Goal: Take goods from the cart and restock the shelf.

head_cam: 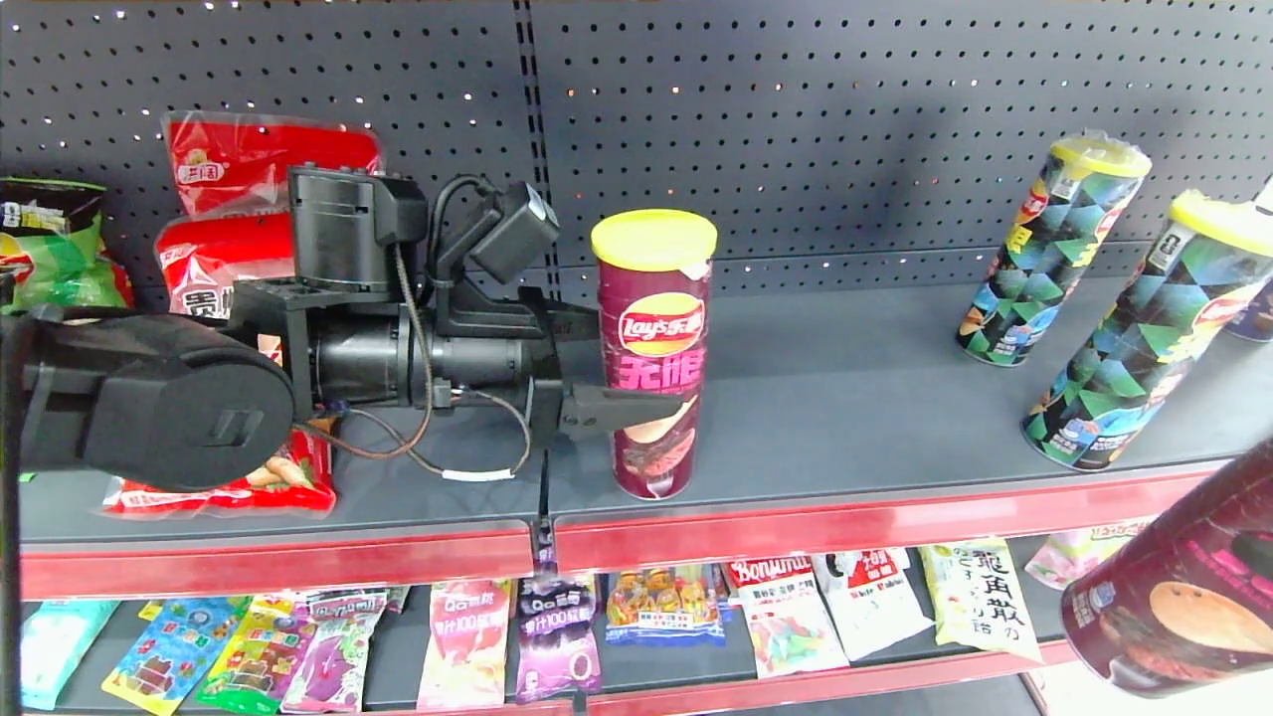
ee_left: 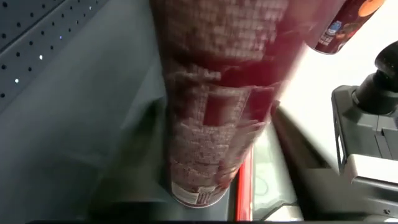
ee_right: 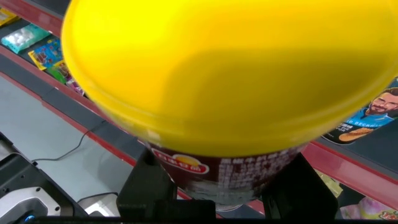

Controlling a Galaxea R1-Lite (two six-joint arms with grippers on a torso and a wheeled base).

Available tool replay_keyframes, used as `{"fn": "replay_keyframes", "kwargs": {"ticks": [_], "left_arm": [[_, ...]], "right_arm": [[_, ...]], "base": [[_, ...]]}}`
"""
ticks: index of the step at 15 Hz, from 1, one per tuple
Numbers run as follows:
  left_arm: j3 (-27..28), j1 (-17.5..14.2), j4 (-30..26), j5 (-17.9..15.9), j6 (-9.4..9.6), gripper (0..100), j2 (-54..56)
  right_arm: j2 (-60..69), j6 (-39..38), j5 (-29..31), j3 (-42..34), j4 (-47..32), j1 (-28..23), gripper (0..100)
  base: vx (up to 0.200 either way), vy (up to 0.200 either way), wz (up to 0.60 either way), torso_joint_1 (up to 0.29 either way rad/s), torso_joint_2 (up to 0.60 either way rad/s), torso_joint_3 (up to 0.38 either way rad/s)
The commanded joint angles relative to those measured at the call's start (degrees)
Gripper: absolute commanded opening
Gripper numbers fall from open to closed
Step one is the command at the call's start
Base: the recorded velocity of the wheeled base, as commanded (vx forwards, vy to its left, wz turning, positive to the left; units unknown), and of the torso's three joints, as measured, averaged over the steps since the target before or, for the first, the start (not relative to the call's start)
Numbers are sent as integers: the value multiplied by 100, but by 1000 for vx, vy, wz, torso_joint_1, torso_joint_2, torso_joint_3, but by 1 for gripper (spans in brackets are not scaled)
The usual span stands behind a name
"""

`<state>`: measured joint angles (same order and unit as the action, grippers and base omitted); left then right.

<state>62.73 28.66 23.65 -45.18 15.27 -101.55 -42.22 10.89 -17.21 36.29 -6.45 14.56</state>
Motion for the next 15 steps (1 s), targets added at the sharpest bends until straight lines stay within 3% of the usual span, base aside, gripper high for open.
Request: {"fn": "replay_keyframes", "kwargs": {"ticks": [1,6,9,12,14,15], "left_arm": [[-24,-27,43,0,2,100,65],[-376,-264,43,0,2,100,416],[-1281,-484,43,44,2,100,1128],[-2090,-809,43,141,2,100,1770],[-2213,-871,34,158,2,100,1893],[-2881,-1108,34,167,-7,100,2429]], "right_arm": [[-85,1,-1,45,3,3,0],[-700,28,-63,493,21,100,0],[-1816,28,-63,1240,74,619,0],[-2959,10,-63,1741,961,874,0],[-3135,10,-72,1846,1084,926,0],[-3935,1,-72,2620,1155,1111,0]], "base": [[0,0,0,0,0,0],[0,0,0,0,0,0],[0,0,0,0,0,0],[0,0,0,0,0,0],[0,0,0,0,0,0],[0,0,0,0,0,0]]}}
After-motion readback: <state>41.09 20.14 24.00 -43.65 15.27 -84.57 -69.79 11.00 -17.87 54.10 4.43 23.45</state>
